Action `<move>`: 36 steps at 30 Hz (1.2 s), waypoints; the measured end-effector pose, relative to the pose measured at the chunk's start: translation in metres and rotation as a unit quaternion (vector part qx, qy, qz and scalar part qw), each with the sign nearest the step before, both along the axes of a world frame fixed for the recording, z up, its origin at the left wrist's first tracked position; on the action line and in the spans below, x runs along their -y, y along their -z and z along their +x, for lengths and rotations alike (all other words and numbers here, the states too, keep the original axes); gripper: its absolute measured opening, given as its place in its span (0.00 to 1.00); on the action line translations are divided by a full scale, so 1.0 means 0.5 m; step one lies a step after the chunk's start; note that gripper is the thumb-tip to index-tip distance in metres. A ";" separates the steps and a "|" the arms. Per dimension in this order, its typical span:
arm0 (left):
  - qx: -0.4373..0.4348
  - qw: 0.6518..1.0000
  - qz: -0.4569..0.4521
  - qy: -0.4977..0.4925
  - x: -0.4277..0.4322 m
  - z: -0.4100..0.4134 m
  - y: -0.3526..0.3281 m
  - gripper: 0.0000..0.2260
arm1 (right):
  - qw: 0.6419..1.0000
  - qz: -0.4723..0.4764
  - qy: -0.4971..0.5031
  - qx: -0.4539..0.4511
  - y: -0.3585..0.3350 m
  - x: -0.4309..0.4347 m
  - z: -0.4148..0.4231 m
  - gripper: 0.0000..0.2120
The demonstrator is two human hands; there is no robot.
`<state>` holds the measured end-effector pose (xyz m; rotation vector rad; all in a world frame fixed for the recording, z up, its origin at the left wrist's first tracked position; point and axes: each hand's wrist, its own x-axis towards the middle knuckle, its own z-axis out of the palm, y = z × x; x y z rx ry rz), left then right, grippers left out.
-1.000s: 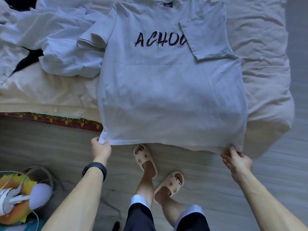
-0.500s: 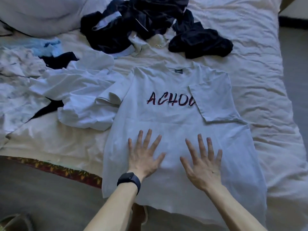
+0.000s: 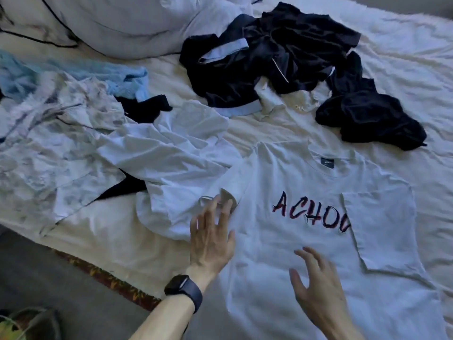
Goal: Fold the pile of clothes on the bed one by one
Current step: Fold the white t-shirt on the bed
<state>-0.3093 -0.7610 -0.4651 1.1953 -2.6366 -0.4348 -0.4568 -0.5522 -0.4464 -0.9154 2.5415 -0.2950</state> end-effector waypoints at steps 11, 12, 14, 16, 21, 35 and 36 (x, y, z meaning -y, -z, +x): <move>0.050 0.980 0.183 0.068 0.278 -0.001 0.014 0.13 | 0.894 0.035 -0.443 -0.050 -0.013 0.578 -0.133 0.09; -0.003 0.965 0.262 0.009 0.297 0.005 0.006 0.14 | 0.907 -0.005 -0.419 -0.045 -0.024 0.598 -0.143 0.07; -0.113 0.897 0.401 -0.144 0.340 0.010 -0.008 0.09 | 0.942 -0.074 -0.328 0.001 -0.066 0.655 -0.153 0.05; -0.198 0.795 0.514 -0.255 0.376 0.013 -0.006 0.07 | 0.973 -0.106 -0.189 0.075 -0.093 0.725 -0.153 0.04; -0.155 0.823 0.487 -0.249 0.380 0.002 -0.013 0.15 | 0.972 0.009 -0.193 0.138 -0.062 0.837 -0.128 0.03; -0.076 0.938 0.282 -0.186 0.304 -0.032 -0.065 0.08 | 0.968 -0.061 -0.146 0.195 -0.086 0.786 -0.167 0.13; -0.101 0.959 0.211 -0.162 0.290 -0.048 -0.079 0.06 | 0.968 -0.089 -0.123 0.199 -0.105 0.753 -0.175 0.12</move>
